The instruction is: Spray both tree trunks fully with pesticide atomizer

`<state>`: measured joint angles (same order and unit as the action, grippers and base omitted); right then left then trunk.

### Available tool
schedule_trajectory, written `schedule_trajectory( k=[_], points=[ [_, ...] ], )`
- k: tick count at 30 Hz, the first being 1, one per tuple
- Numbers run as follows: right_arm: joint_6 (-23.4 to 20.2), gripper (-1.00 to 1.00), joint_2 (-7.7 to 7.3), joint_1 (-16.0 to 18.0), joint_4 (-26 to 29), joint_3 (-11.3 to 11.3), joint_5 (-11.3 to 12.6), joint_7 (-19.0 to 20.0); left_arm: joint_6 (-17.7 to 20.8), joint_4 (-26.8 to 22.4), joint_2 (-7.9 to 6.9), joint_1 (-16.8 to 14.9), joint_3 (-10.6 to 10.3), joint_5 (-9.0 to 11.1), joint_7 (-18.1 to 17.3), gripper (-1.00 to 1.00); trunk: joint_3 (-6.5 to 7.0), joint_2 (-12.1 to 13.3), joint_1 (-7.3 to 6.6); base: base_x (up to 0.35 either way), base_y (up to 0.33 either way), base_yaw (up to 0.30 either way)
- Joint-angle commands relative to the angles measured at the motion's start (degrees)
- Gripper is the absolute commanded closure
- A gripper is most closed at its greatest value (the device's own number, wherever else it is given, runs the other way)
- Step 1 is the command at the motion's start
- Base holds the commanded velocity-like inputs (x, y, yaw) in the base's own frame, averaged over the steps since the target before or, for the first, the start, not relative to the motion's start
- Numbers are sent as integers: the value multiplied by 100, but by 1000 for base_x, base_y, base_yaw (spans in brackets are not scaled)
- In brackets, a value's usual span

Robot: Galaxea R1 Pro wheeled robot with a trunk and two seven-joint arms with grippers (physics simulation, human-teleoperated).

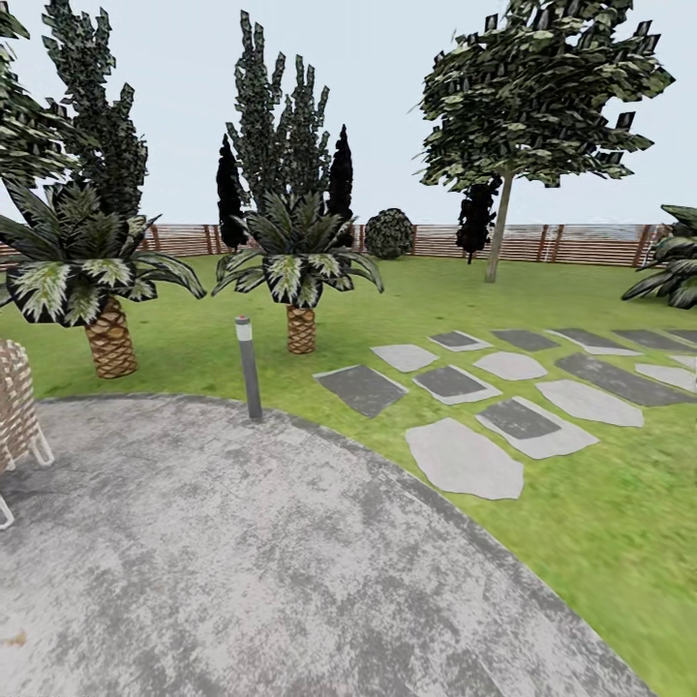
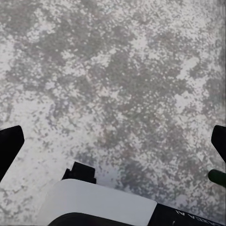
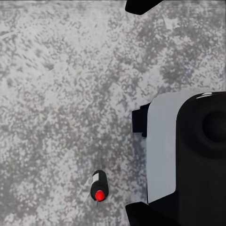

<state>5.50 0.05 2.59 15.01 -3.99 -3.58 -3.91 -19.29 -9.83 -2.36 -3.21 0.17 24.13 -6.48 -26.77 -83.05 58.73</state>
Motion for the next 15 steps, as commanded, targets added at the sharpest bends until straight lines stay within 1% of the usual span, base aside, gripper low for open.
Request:
schedule_trajectory(
  k=[1, 4, 6, 15],
  points=[
    [22, -100, 4, 4, -7, -41, -37, 4, -14, 7, -1, -4, 1, 57, -46, -100, -6, -3, -1, 0, -274, 11],
    [22, -100, 4, 4, -7, -41, -37, 5, -14, 7, -1, -4, 1, 57, -46, -100, -6, -3, -1, 0, -276, 79],
    [22, -100, 4, 4, -7, -41, -38, 0, -14, 7, -1, -5, 1, 57, -46, -100, -6, -3, -1, 0, -279, 190],
    [22, -100, 4, 4, -7, -41, -44, -4, -14, 7, -1, -4, 1, 57, -46, -100, -6, -3, -1, 0, -281, 259]
  ],
)
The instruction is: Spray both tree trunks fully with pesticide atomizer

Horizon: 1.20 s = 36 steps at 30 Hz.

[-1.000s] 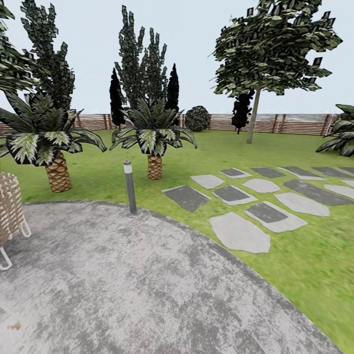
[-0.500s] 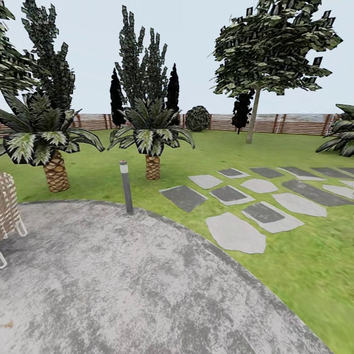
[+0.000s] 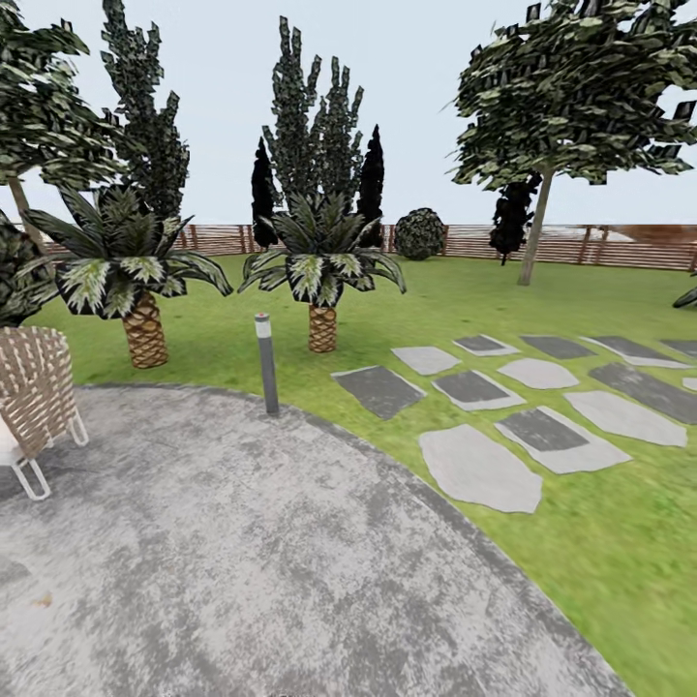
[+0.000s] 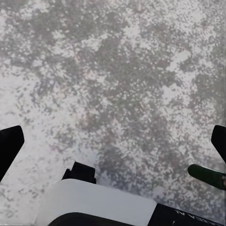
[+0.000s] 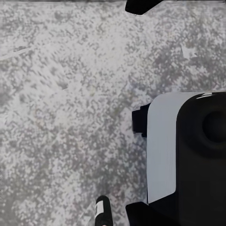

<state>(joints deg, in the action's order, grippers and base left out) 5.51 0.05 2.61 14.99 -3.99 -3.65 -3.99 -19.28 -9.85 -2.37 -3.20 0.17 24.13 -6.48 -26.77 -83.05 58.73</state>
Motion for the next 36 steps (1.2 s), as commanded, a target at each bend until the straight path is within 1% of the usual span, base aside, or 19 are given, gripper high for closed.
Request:
schedule_trajectory(
  k=[1, 12, 21, 27, 36],
  points=[
    [21, -100, 3, 3, -5, -41, -39, 4, -14, 10, -1, -6, 1, 56, -47, -100, -6, -3, -1, 0, -281, 282],
    [21, -100, 3, 3, -5, -41, -40, 4, -14, 10, -1, -6, 1, 56, -47, -100, -6, -3, -1, -25, -281, 285],
    [21, -100, 3, 3, -5, -40, -40, 5, -14, 10, -1, -8, 1, 62, -47, -100, -6, -3, -1, -160, -250, 289],
    [21, -100, 3, 3, -5, -39, -40, 4, -14, 10, -1, -7, 1, 65, -47, -100, -6, -3, -1, -102, -110, 291],
    [21, -100, 3, 3, -5, -29, -45, 4, -14, 10, -1, -8, 2, 65, -47, -100, -6, -3, -1, -17, -19, 291]
  ],
)
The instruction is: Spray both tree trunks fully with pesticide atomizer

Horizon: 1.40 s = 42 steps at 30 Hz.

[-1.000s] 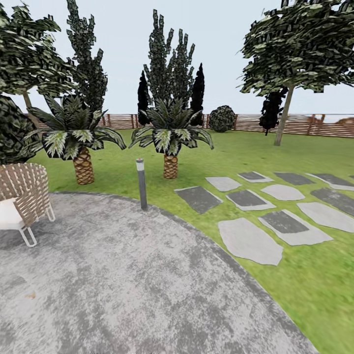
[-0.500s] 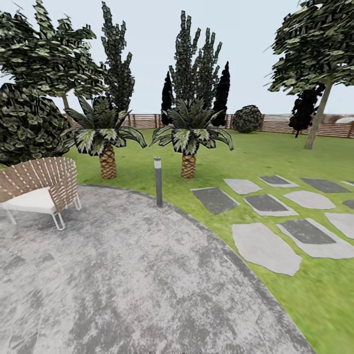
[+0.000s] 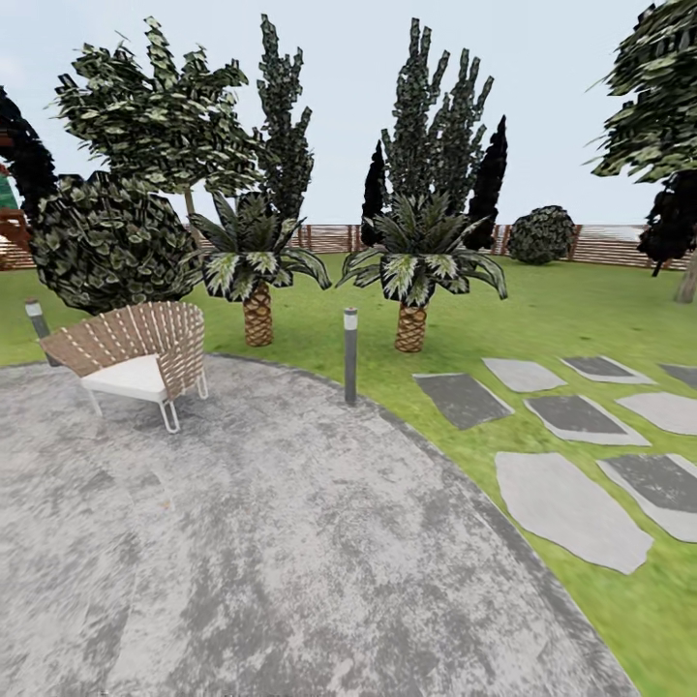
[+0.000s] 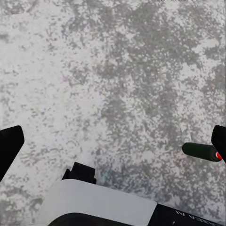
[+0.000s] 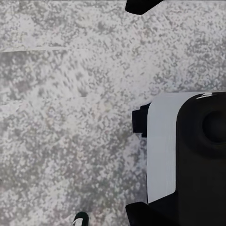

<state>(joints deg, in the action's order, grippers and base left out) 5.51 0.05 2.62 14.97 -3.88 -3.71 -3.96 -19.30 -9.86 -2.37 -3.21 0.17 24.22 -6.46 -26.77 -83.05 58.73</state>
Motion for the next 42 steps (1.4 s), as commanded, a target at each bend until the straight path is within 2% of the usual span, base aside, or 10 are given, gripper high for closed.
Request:
schedule_trajectory(
  k=[1, 10, 15, 23, 32, 42],
  points=[
    [20, -100, 3, 2, -3, -38, -39, 3, -12, 11, -1, -6, 1, 57, -48, -100, -6, -3, 0, -4, -4, 291],
    [20, -100, 3, 2, -3, -32, -38, 3, -12, 11, -1, -6, 1, 57, -48, -100, -6, -3, 0, -1, -1, 285],
    [20, -100, 3, 2, -3, -41, -25, 8, -12, 11, -1, -4, 1, 49, -48, -100, -6, -3, 0, 27, -80, 120],
    [20, -100, 6, 2, -3, -49, -30, 2, -12, 11, -1, -6, 1, 45, -48, -100, -6, -3, 0, 93, -233, 132],
    [20, -100, 3, 2, -3, -51, -33, 1, -12, 11, -1, -4, 1, 47, -48, -100, -6, -3, 0, 73, -266, 281],
    [20, -100, 3, 2, -3, -51, -32, 1, -12, 11, -1, -7, 1, 47, -48, -100, -6, -3, 0, -73, -272, 291]
  ],
)
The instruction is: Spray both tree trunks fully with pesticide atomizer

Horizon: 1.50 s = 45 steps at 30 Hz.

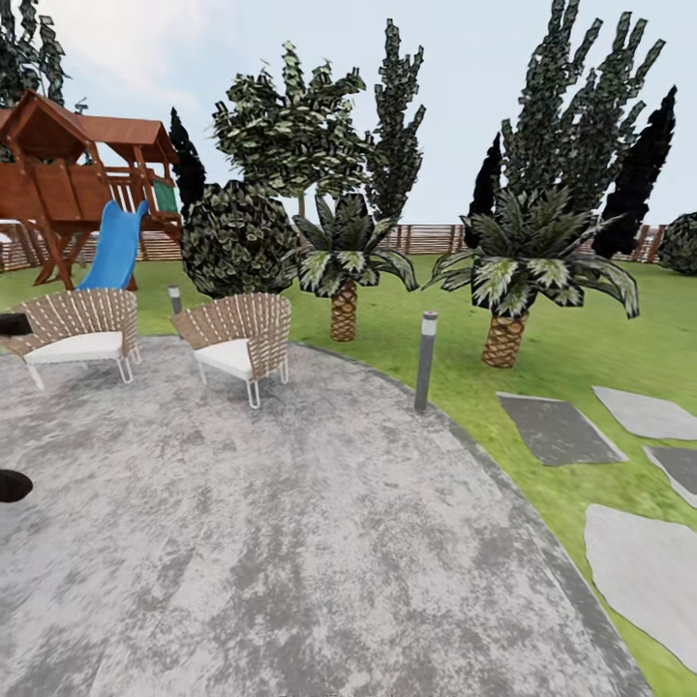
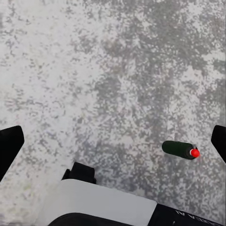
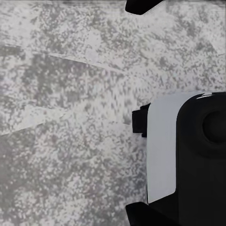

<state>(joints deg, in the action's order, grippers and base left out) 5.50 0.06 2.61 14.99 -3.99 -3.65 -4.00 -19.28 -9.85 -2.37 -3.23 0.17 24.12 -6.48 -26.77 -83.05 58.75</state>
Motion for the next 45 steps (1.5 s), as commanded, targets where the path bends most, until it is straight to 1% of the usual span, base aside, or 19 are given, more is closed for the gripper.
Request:
schedule_trajectory(
  k=[1, 5, 14, 28, 37, 45],
  points=[
    [21, -100, 3, 3, -5, -41, -36, 4, -14, 9, -1, -5, 1, 57, -46, -100, -6, -3, -2, -138, -253, 195],
    [21, -100, 3, 3, -11, -21, -44, 4, -14, 9, -1, -3, 1, 64, -46, -100, -6, -3, -2, -80, -141, 93],
    [21, -100, 3, 3, -6, -37, -32, 4, -14, 9, -1, -3, 1, 66, -46, -100, -6, -3, -2, -11, -20, 32],
    [21, -100, 3, 3, -5, -37, -28, 4, -14, 9, -1, -5, 1, 66, -46, -100, -6, -3, -2, -1, -1, 196],
    [21, -100, 3, 3, -5, -40, -23, 4, -17, 9, -1, -7, 1, 66, -46, -100, -6, -3, -2, -15, -18, 37],
    [21, -100, 3, 3, -3, -38, -22, 4, -22, 9, -1, -3, 1, 66, -46, -100, -6, -3, -2, -173, -154, 19]
  ],
)
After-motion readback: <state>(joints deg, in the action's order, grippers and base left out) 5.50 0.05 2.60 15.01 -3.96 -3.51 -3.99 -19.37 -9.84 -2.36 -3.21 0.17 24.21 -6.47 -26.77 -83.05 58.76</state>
